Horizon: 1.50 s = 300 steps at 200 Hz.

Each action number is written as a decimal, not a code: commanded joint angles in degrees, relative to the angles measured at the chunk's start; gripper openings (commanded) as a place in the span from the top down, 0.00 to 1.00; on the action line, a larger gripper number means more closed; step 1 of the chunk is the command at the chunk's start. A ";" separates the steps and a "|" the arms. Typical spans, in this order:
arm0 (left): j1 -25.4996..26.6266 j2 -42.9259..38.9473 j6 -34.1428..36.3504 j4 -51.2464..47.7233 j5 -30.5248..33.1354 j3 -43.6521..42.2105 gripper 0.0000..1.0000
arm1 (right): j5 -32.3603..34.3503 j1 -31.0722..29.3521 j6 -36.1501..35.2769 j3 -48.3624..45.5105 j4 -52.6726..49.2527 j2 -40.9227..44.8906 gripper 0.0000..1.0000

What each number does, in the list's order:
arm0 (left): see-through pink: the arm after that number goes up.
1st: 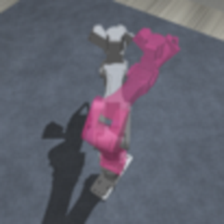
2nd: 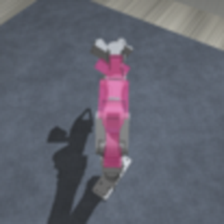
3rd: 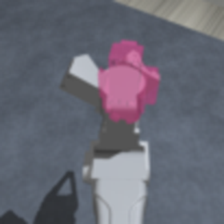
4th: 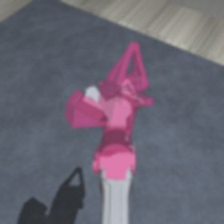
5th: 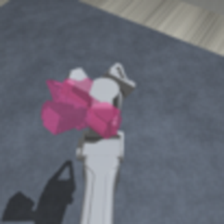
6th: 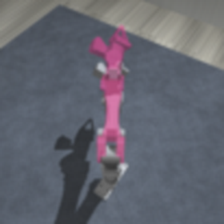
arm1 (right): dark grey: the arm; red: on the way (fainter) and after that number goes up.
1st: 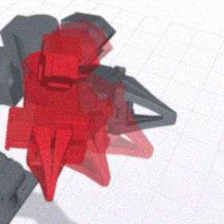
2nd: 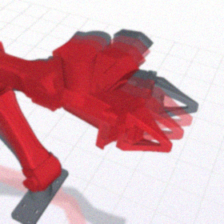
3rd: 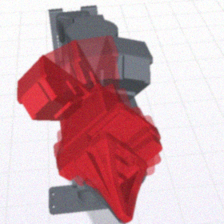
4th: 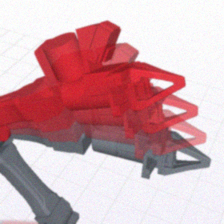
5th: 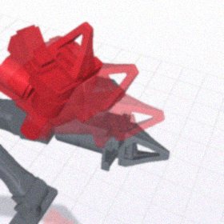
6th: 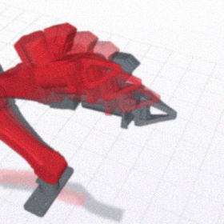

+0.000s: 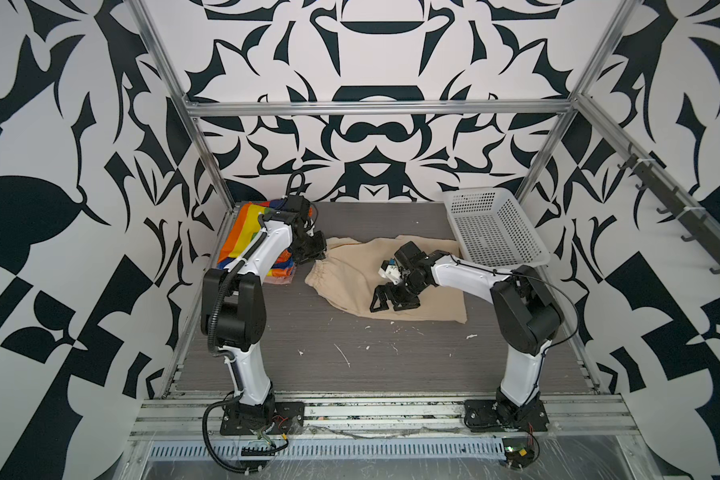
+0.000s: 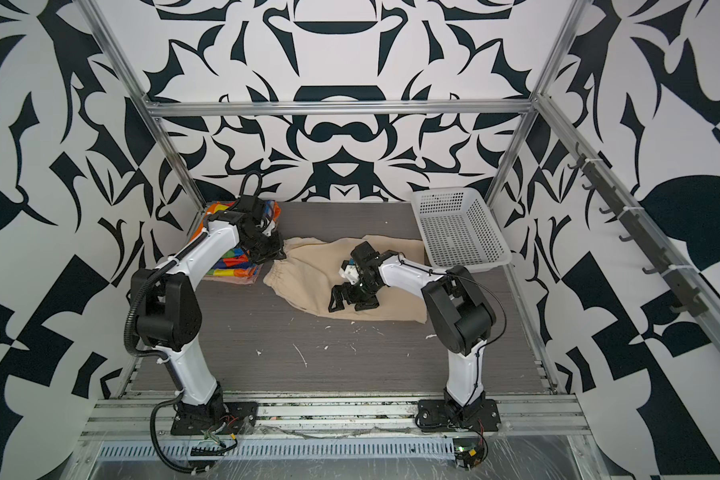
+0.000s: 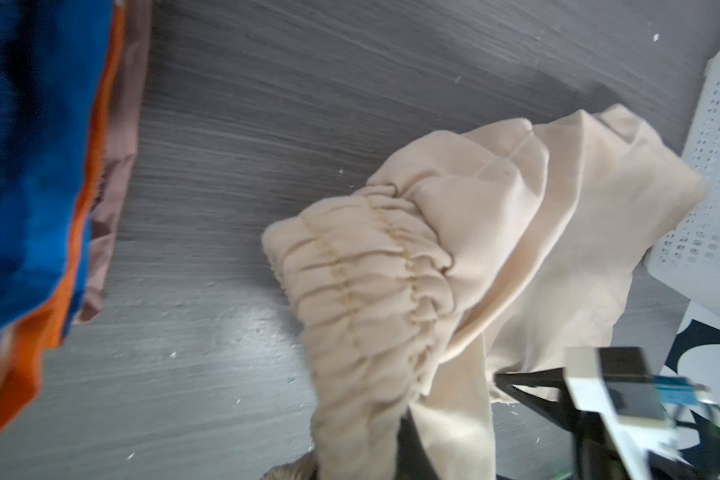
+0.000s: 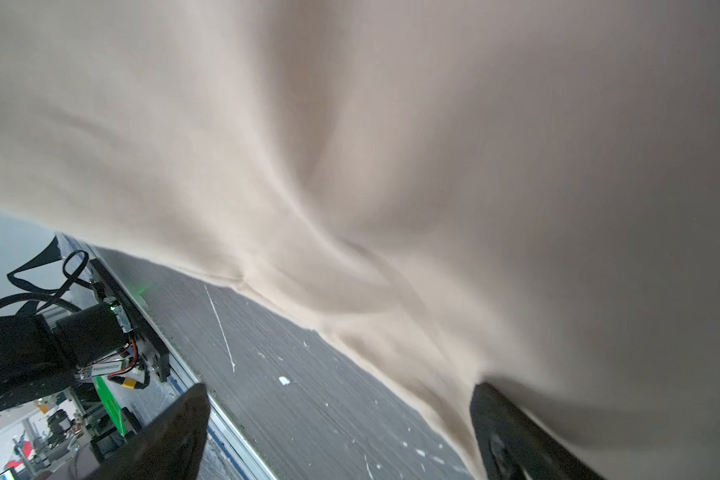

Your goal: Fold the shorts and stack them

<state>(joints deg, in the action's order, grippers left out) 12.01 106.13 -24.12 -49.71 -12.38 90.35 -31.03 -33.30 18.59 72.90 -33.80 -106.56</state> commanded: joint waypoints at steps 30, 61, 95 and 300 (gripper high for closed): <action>-1.36 -1.16 6.46 -12.86 7.37 6.47 1.00 | 8.93 8.73 -2.34 4.96 -7.60 5.62 0.00; -1.35 0.32 7.95 -18.25 11.54 12.15 1.00 | 13.19 12.17 -2.07 4.91 -8.21 4.39 0.00; -0.82 2.21 7.48 -23.56 11.57 19.47 1.00 | 17.11 13.28 -2.27 6.51 -9.34 0.79 0.00; 19.55 26.63 -10.47 -23.70 -3.41 47.67 1.00 | 13.54 11.64 0.22 3.69 -3.33 -5.32 0.00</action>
<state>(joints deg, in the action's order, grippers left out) 30.50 131.50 -29.28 -79.33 -7.14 141.40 -16.08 -20.67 17.96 77.21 -38.26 -111.35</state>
